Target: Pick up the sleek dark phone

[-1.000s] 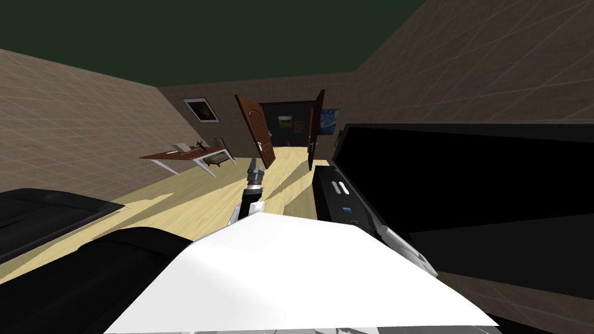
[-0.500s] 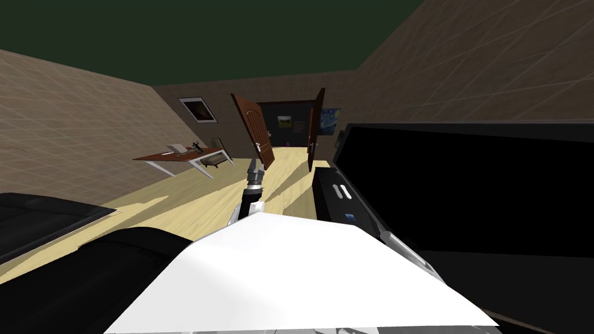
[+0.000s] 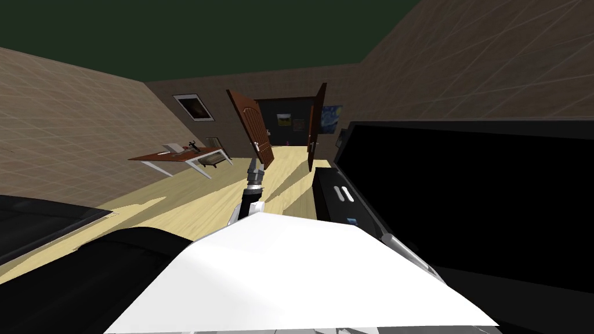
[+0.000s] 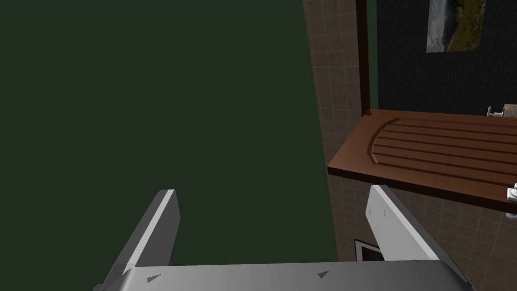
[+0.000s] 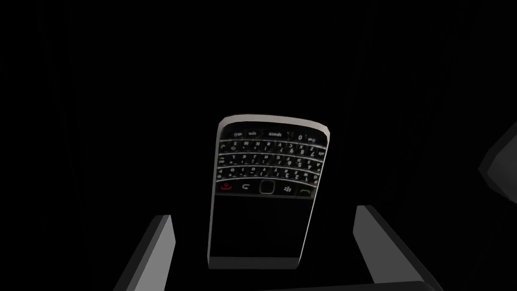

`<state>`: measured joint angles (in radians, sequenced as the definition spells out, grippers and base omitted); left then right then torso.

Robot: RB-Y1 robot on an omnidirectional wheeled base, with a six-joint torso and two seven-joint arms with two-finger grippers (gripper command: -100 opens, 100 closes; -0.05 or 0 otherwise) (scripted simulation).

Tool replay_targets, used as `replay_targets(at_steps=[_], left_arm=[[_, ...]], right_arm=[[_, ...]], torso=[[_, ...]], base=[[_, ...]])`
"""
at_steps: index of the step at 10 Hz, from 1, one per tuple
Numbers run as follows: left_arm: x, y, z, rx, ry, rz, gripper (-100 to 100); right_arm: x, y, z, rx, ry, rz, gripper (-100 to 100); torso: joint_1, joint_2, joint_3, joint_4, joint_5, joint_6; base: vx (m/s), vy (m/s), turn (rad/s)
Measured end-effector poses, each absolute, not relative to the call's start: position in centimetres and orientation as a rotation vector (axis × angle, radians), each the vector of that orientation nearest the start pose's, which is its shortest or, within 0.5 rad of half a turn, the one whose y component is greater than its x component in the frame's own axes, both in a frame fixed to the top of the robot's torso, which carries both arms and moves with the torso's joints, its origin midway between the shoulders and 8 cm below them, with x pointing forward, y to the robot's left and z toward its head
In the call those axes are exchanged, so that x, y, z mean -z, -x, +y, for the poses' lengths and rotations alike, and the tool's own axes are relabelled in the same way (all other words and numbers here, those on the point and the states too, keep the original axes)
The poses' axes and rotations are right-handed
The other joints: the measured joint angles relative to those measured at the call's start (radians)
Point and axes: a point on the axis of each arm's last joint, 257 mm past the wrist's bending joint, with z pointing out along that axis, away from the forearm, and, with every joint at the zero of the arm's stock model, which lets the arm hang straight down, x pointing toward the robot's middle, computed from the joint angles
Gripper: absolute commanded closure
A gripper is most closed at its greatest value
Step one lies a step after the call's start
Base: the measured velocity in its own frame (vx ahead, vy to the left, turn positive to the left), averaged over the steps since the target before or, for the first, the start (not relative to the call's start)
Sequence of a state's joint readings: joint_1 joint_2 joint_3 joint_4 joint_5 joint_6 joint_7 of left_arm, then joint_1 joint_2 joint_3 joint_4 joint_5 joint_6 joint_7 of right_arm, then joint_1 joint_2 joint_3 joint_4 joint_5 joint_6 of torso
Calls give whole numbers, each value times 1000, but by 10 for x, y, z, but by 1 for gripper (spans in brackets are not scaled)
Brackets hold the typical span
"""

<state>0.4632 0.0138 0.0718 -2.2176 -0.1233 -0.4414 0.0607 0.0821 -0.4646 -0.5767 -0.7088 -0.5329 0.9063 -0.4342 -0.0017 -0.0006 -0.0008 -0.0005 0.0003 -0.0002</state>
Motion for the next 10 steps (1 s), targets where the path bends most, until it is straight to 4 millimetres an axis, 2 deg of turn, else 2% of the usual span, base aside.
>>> replay_targets(at_steps=[3, 4, 8, 9, 10], left_arm=[[3, -367, 292, 1196, 663, 731, 0], [3, -367, 292, 1196, 663, 731, 0], [3, -367, 292, 1197, 663, 731, 0], [3, -367, 292, 1196, 663, 731, 0], [3, -367, 292, 1196, 663, 731, 0]], right_arm=[[599, -115, -525, 63, 3183, -315, -100], [600, -115, -525, 65, 3185, -318, 100], [599, -115, -526, 66, 3185, -316, 100], [599, -115, -526, 66, 3186, -317, 0], [599, -115, -526, 67, 3185, -317, 100]], torso=[[-1, 0, 0, 0, 0, 0], [0, 1, 0, 0, 0, 0], [-1, 1, 0, 0, -1, 0], [-1, 1, 0, 0, -1, 0], [-1, 1, 0, 0, -1, 0]], base=[[10, -20, -10], [0, 0, 0], [0, 0, 0], [0, 0, 0], [5, -8, -2]])
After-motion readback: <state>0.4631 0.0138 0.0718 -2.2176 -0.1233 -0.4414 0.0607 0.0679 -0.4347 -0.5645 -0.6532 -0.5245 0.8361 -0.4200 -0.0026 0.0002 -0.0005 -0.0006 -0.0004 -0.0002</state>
